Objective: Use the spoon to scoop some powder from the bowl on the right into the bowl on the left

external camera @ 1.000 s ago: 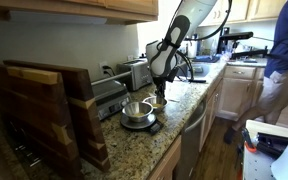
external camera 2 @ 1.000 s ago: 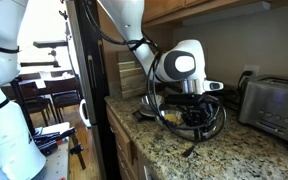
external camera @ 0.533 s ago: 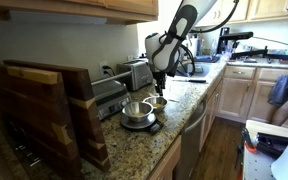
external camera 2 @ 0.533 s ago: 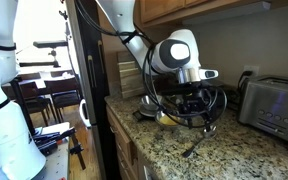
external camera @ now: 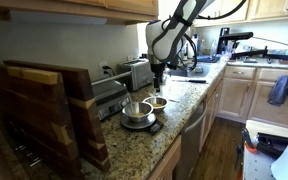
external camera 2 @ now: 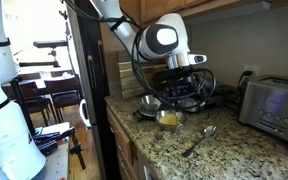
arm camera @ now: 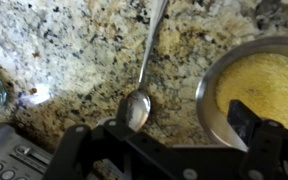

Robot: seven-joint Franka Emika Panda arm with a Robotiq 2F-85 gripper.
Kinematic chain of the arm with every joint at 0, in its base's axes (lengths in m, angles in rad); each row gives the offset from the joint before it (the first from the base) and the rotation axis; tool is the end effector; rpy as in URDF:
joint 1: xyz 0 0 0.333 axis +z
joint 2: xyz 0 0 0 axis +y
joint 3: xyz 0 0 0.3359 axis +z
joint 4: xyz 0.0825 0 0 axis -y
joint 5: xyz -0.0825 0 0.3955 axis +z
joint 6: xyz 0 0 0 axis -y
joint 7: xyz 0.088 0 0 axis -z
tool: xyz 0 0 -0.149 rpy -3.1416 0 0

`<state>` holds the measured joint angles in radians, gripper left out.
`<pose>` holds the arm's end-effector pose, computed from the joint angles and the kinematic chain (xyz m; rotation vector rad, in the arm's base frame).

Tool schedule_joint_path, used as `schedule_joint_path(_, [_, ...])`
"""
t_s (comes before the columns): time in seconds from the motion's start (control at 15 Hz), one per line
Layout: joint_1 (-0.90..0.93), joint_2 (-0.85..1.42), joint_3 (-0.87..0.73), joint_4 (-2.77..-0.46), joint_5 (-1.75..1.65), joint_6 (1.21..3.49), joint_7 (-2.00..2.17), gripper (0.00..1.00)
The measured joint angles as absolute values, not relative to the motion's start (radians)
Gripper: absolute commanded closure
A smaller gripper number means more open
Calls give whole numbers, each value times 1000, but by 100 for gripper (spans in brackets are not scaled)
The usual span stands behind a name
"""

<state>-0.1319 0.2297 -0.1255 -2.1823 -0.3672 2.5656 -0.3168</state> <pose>0.5720 -0.1532 0.2691 2.8112 0.5100 0.1040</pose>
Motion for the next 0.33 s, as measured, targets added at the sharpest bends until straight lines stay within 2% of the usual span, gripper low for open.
schedule_joint_path(0.33, [-127, 144, -81, -2239, -308, 2547, -374, 0])
